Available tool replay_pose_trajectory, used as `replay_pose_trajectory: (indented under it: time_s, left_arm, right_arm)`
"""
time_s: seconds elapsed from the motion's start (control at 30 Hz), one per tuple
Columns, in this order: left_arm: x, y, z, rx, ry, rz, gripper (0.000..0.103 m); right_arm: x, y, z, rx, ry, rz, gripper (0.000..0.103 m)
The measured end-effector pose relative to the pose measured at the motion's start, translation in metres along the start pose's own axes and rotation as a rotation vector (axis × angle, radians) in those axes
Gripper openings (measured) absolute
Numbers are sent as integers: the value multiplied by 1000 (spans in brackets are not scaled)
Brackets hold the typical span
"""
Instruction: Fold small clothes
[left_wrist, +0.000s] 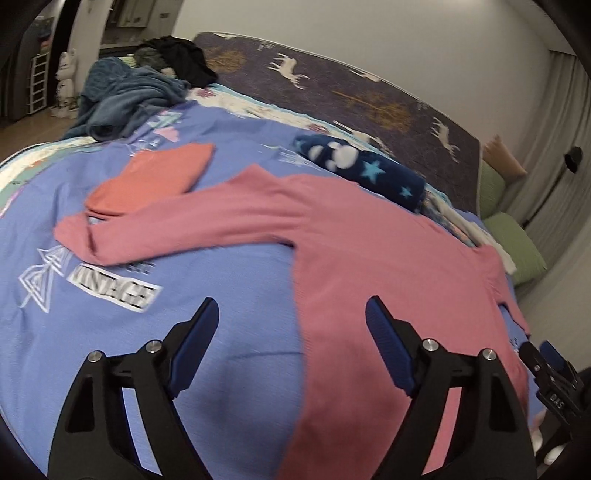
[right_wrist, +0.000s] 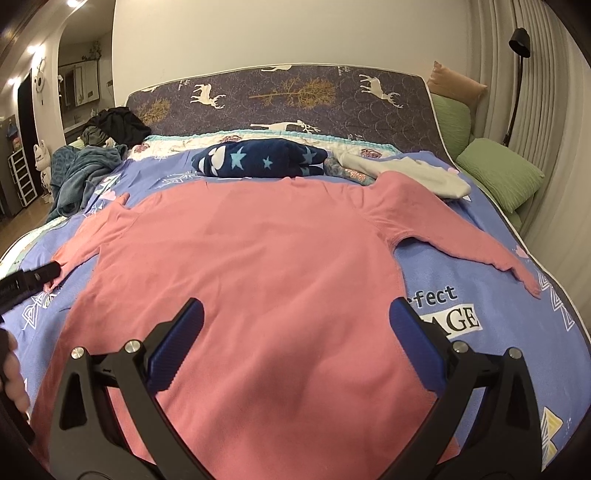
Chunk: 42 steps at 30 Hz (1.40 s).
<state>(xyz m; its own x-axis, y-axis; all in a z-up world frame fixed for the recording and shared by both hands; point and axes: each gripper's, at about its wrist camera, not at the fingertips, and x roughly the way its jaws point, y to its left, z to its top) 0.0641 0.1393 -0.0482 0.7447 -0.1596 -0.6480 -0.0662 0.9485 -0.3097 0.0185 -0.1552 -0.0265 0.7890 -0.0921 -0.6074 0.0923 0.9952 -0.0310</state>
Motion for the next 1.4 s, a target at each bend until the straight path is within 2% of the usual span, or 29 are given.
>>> replay_pose_trajectory:
  time_s: [0.2,0.3,0.37,0.4,0.43,0.5,0.6,0.73,0.8,0.83,0.87,0.93,1.03,1.13,1.23,1.4]
  left_arm:
    - [5,39,23,-32,-16,137,83]
    - [21,80,41,-76,-2,297,81]
    - [34,115,48,-157,51,407,74]
    - [41,133,51,-211,76,438,70]
    - [48,154,54,-268,90,449,66]
    - [61,185,60,-324,113,509,65]
    - [80,211,70,-341,145,587,65]
    - [112,234,83,-374,218,611,65]
    - [129,242,87,-374,255,651,65]
    - [131,248,85,-371,263,668,58]
    - [135,252,85,-372,274,670,50]
    - [139,266,85,-421,290,617,17]
    - [131,270,87,-464,260,567,4]
    - [109,251,98,-422,167,507,2]
    - [81,218,117,-357,59,392,2]
    - [46,133,155,-188,-83,199,2]
  right_arm:
    - [8,7,6,-8,23,14,101]
    - [11,9,10,-10,36,27,101]
    - [14,10,12,-11,51,41,101]
    - [16,10,13,-12,59,45,101]
    - [18,10,13,-12,66,45,101]
    - [24,10,14,-11,88,39,101]
    - [30,11,14,-14,111,36,101]
    - [34,11,15,-12,114,24,101]
    - [37,8,16,-1,120,20,101]
    - [39,7,16,6,124,17,101]
    - [40,5,17,9,126,14,101]
    - [42,2,17,15,128,10,101]
    - [46,-3,18,23,133,1,101]
    - [48,-9,18,32,133,-3,101]
    - [48,-14,18,40,125,-1,101]
    - [46,-22,15,58,123,6,101]
